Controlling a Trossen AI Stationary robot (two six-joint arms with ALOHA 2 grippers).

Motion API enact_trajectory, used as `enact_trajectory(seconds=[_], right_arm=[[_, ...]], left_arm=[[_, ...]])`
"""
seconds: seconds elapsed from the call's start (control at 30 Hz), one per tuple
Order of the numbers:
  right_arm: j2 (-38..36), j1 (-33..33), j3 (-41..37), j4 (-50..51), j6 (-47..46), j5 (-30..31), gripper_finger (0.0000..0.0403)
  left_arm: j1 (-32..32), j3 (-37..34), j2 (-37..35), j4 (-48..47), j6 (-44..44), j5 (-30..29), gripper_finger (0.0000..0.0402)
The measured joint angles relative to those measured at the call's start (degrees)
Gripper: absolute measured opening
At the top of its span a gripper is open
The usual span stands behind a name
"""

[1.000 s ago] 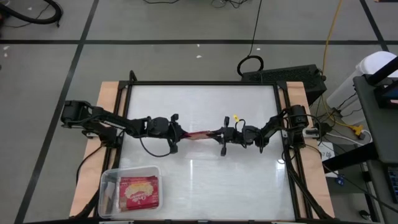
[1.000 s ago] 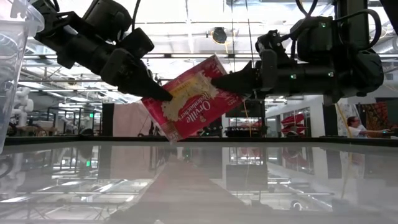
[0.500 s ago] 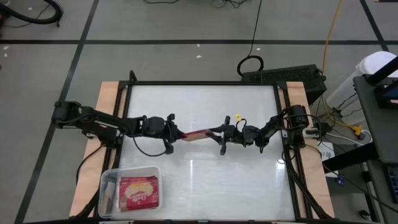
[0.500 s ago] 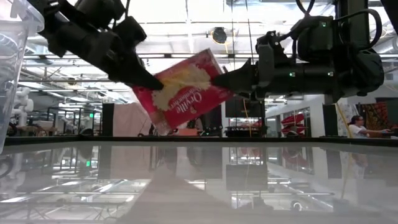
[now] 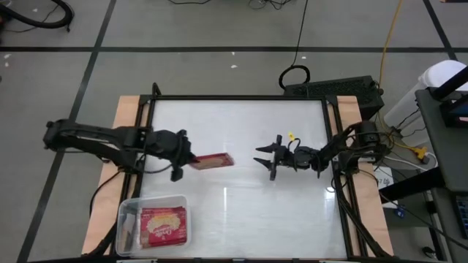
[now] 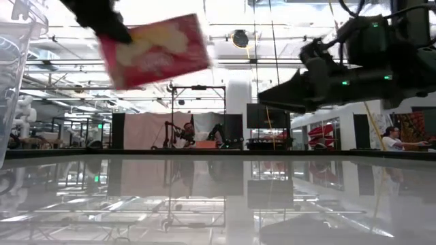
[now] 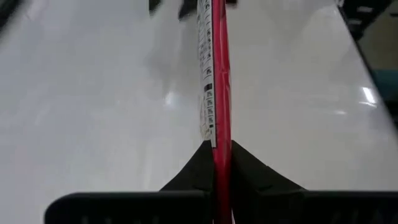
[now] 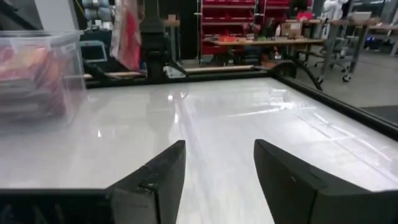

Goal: Sort popcorn bags into baskets
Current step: Put the popcorn bag into the transparent bin

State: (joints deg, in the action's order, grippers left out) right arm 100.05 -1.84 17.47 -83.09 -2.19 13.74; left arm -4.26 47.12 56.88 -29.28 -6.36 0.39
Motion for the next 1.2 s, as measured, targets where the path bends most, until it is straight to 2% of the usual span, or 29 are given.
enact_trajectory(seconds=[0.2, 0.37, 0.53, 0.67, 0.8, 0.97, 1.2], right_arm=[[-2.78, -1.22, -4.85, 0.07, -1.57, -0.17, 0.0184], [-2.93, -3.01, -6.04, 0.89, -1.67, -0.24, 0.0184], [-2.95, -4.67, -6.03, 1.16, -1.67, -0.28, 0.0184], [-2.95, -5.04, -6.02, 1.06, -1.67, -0.27, 0.0184], [-2.95, -5.04, -6.01, 1.05, -1.67, -0.26, 0.0184], [-2.95, -5.01, -6.01, 1.07, -1.65, -0.27, 0.0184], [-2.95, -5.01, -5.98, 1.07, -1.65, -0.24, 0.0184]], left_arm=[[-5.56, 8.45, -2.00, -15.79, -10.38, 0.31, 0.0020], [-11.18, 13.35, -3.68, -23.91, -18.76, 4.64, 0.0020], [-17.46, 15.08, -5.79, -25.19, -29.30, 11.02, 0.0020], [-24.49, 15.08, -7.14, -27.59, -41.16, 12.17, 0.0023], [-32.89, 15.08, -6.99, -29.32, -51.99, 11.69, 0.0029], [-41.07, 15.03, -5.81, -29.33, -62.02, 5.43, 0.0031], [-49.12, 14.99, -2.14, -29.27, -69.59, 0.80, 0.0033]])
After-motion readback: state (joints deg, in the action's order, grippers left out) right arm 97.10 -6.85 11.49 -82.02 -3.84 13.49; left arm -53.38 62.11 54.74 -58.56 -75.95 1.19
